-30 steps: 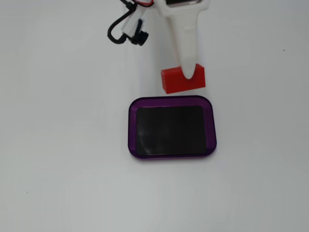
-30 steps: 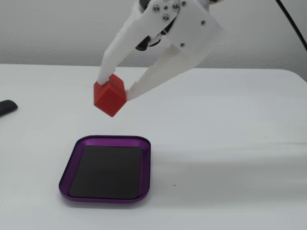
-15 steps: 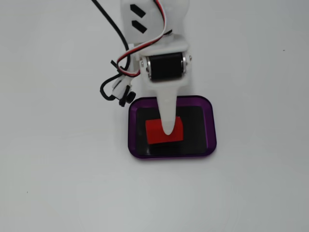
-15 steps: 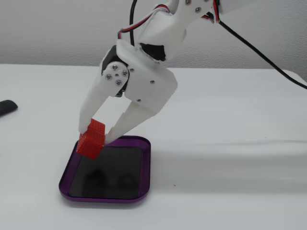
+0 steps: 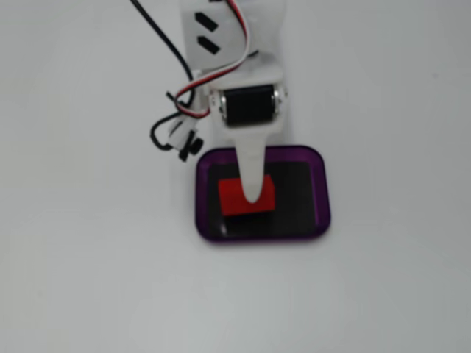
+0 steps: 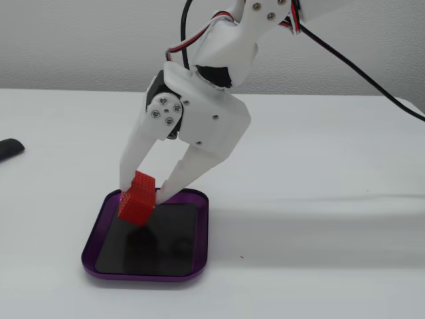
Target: Pick up the cube and place it in the box.
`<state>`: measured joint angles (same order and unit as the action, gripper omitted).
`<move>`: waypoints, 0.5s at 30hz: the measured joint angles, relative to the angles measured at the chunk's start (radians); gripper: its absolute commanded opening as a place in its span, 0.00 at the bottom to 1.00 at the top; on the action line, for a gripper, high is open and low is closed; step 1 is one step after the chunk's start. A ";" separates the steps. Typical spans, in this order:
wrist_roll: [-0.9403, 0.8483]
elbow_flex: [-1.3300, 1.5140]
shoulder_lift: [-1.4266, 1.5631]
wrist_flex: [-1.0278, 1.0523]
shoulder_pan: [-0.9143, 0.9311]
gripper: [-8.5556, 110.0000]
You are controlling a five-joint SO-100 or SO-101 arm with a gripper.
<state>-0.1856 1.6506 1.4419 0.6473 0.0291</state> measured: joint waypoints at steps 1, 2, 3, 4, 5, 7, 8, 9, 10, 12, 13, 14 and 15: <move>0.000 0.000 0.009 0.015 -0.003 0.15; 0.000 0.000 0.018 0.029 -0.006 0.16; 0.000 0.000 0.031 0.043 -0.009 0.17; 0.000 0.000 0.043 0.055 -0.009 0.18; 0.000 0.000 0.060 0.069 -0.009 0.19; 0.000 0.000 0.089 0.107 -0.002 0.21; 0.000 0.000 0.109 0.127 0.003 0.21; 0.000 0.000 0.126 0.150 0.006 0.21; 0.000 0.000 0.146 0.173 0.008 0.21; 0.000 0.000 0.189 0.222 0.008 0.21; 0.000 0.000 0.215 0.250 0.006 0.21; 0.000 0.000 0.247 0.276 0.005 0.21; 0.000 0.000 0.287 0.304 0.003 0.21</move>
<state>-0.1856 1.6506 1.7288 0.9511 0.0322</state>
